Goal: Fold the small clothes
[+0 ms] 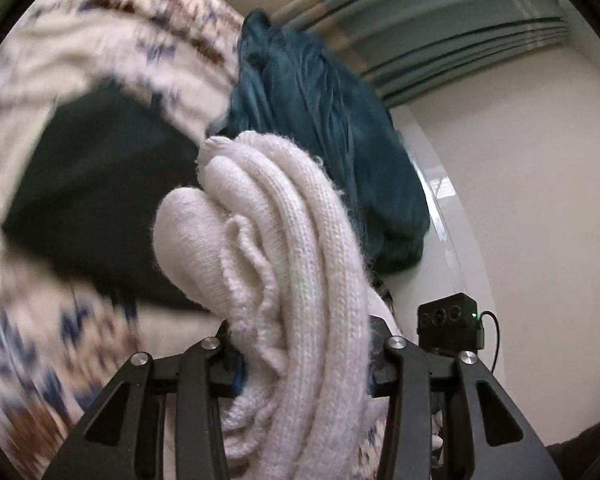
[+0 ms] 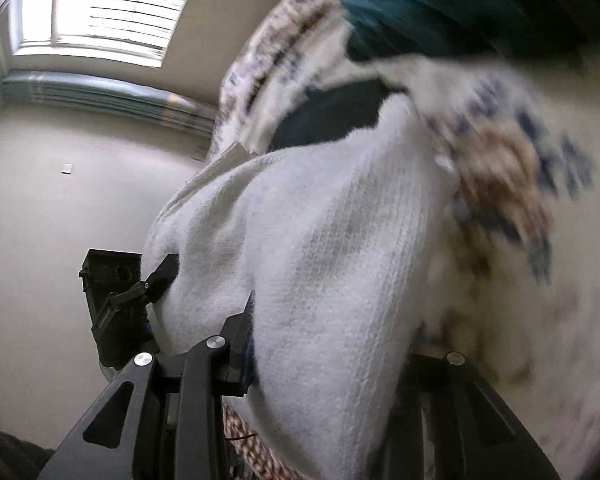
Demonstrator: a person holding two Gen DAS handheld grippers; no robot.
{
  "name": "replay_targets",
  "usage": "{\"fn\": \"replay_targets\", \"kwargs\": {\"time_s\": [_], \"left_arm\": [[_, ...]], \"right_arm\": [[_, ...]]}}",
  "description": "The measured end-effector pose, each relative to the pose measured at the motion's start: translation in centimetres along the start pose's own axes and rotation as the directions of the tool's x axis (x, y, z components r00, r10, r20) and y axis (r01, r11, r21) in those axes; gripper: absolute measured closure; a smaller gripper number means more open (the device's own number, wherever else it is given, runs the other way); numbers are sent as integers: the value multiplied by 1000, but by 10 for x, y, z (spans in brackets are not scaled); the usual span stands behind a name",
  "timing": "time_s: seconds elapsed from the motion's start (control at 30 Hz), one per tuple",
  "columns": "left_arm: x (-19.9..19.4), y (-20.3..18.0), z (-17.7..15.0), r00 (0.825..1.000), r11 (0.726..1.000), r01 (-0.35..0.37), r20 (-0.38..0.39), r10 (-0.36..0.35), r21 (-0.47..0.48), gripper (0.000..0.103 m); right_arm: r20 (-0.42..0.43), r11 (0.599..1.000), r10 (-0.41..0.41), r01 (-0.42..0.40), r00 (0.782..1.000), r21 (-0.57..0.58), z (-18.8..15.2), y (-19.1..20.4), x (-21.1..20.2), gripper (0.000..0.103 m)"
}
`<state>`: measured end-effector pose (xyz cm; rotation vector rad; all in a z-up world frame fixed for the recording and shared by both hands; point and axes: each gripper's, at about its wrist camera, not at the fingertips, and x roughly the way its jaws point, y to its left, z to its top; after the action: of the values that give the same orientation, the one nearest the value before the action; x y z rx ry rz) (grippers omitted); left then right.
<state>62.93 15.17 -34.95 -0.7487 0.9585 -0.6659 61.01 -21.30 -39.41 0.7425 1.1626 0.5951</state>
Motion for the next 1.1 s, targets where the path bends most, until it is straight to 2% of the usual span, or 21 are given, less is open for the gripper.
{"fn": "replay_targets", "kwargs": {"time_s": [0.1,0.2,0.33,0.43,0.47,0.5,0.57,0.63,0.7,0.8,0.83,0.87,0.93,1.0,1.03,1.07,1.1], "left_arm": [[-10,12,53,999,999,-15,44,13,28,66],[-9,44,98,997,999,-39,62,36,34,65],[16,113,128,995,995,-103,2,103,-10,65],[42,175,120,974,975,-206,-114,197,-79,65],[47,191,114,967,970,-225,-144,210,-94,63],[49,203,107,967,969,-221,-155,203,-110,63],[45,204,103,973,973,-198,-147,180,-117,56],[38,197,98,969,972,-212,-149,195,-106,54],[28,189,93,965,968,-236,-140,223,-85,53],[15,180,84,952,957,-288,-114,283,-38,53],[16,181,86,946,951,-308,-110,304,-26,50],[15,184,85,934,938,-346,-103,343,-6,44],[13,185,83,900,903,-429,-73,429,16,38],[14,177,81,878,880,-475,-56,476,32,38],[15,165,78,848,848,-526,-34,529,67,38],[16,155,76,820,817,-569,-14,573,96,38],[17,143,73,778,771,-624,13,628,129,38]], "right_arm": [[41,999,18,-17,999,-43,54,30,28,67],[63,998,28,-23,998,-66,98,46,68,67],[41,999,2,-1,999,-42,137,32,147,67],[-34,998,-60,61,998,8,135,4,199,67],[-55,996,-90,91,994,13,130,-3,212,67],[-66,993,-119,119,991,5,126,-8,221,67],[-76,992,-122,123,990,12,121,-16,226,62],[-68,991,-121,124,990,42,122,-21,222,57],[-66,986,-144,148,987,72,118,-27,211,51],[-36,977,-206,207,978,56,113,-30,199,51],[-29,969,-240,241,970,49,108,-32,197,51],[-17,962,-268,269,963,44,108,-33,196,51],[-17,943,-333,333,943,19,105,-33,196,51],[-16,918,-396,396,918,-7,103,-27,195,51],[-3,901,-433,433,901,-24,103,-20,195,51],[15,873,-485,485,874,-45,103,-10,194,46],[43,843,-533,534,845,-62,98,1,191,39]]}}
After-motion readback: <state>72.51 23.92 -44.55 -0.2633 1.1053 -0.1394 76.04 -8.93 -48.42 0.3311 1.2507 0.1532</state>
